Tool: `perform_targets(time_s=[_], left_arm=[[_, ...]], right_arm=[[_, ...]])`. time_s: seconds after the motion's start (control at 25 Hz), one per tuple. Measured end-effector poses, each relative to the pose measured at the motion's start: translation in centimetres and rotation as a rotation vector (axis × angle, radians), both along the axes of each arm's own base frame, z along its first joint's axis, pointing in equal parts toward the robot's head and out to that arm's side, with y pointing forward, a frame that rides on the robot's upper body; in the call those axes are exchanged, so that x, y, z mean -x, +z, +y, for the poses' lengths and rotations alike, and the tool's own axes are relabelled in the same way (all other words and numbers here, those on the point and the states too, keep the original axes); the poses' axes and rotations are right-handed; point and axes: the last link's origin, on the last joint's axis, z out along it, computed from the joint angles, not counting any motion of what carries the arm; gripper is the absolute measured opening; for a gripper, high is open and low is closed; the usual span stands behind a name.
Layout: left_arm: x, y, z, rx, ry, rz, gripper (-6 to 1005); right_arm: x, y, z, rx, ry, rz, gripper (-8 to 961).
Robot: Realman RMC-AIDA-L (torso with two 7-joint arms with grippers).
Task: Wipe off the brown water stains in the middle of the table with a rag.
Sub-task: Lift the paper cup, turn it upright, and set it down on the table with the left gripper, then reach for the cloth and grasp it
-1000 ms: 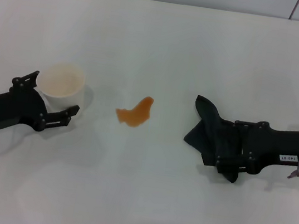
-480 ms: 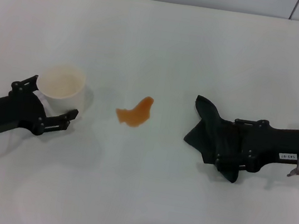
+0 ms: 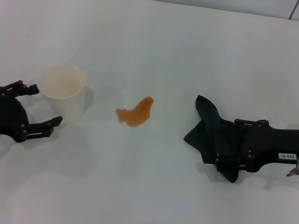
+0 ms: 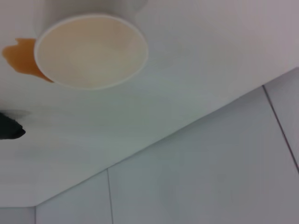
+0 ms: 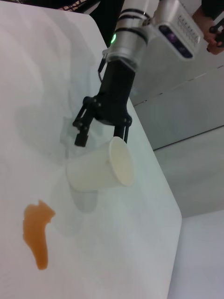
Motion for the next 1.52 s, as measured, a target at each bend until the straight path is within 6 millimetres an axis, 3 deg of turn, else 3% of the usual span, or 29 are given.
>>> perform_targets(time_s=[0.2,0.4,0.72,1.04,1.52], left_arm=[[-1.2,2.1,-0.9,-0.026,-0.044,-0.074,879],[-3.3,5.4,-1.3,-0.111,-0.136,-0.146,877],[-6.7,10.7,1.8,-0.157,-0.172,-0.24,871],[-8.7,12.2,3.7,0.002,-0.184,-0.194,868],[-9.6,13.7,1.8,0.288,-0.131,-0.066,866]], right_arm=[[0.0,0.0,0.0,-0.002,-0.003,0.004,855],[0.5,0.2,0.0,-0.007,0.003,0.038,854],[1.4,0.7,0.3,-0.012,0.014,0.073,854],[2.1,1.5,0.8,-0.036,0.016,0.077,854],[3.0,2.2,2.1,-0.027,-0.071,0.008,854]])
